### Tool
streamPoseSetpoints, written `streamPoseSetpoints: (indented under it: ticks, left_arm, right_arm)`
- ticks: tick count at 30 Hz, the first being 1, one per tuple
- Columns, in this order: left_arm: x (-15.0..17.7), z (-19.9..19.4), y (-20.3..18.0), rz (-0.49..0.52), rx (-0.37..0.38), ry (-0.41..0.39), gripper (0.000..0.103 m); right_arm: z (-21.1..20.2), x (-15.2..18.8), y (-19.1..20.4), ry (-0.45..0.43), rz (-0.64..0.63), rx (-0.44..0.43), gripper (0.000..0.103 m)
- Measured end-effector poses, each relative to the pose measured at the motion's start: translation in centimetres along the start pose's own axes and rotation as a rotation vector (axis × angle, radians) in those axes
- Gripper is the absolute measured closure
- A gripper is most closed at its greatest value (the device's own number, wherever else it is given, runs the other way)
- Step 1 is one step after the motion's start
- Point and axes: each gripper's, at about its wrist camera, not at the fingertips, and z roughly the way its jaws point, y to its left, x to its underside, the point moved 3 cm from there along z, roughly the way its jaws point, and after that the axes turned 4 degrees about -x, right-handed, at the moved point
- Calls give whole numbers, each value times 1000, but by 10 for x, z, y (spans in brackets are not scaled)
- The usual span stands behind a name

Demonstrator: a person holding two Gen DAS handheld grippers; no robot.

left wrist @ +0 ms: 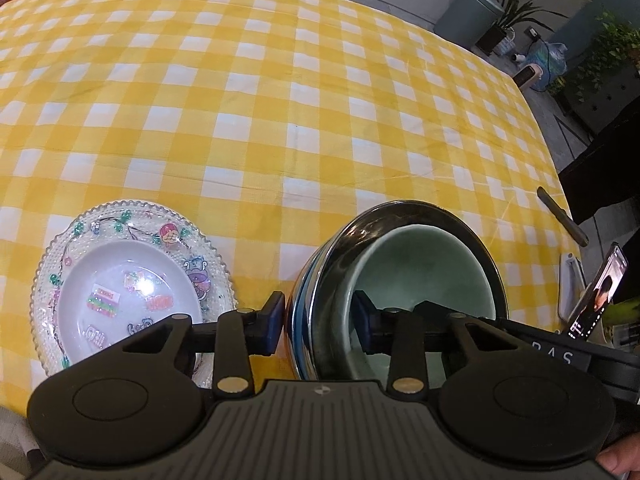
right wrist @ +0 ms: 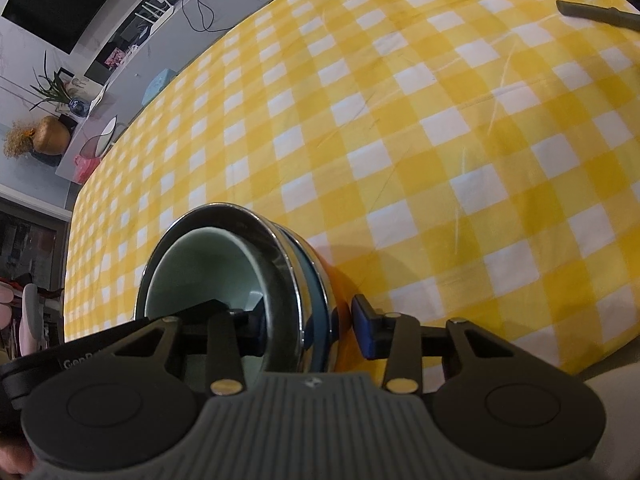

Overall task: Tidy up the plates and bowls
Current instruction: 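Grip the rim of the nested bowl stack with both tools, then lift the bowl stack and carry it onto the floral plate stack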

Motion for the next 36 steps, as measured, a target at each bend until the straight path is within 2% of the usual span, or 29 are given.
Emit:
streamPoseSetpoints:
  ticks: [4,8,13,24,36]
  left_arm:
    - [0,-2,3,-1,16,-2,62]
    - [1,-2,0,20,-1,2,59]
    - [0,0,3,-8,21,13,57]
    - [0,-2,-1,19,5,1,60]
    - [1,-14,-6,42,6,-10,60]
  right_arm:
    - [-1,-3,-7,6,37,-16,66]
    - [-2,-1,-4,2,25,-7,68]
    - [-2,-1,-9,2,47,-20,69]
    - [-3,1,-6,-5,46,0,69]
    - [-14,-2,-3,25,74,14,71]
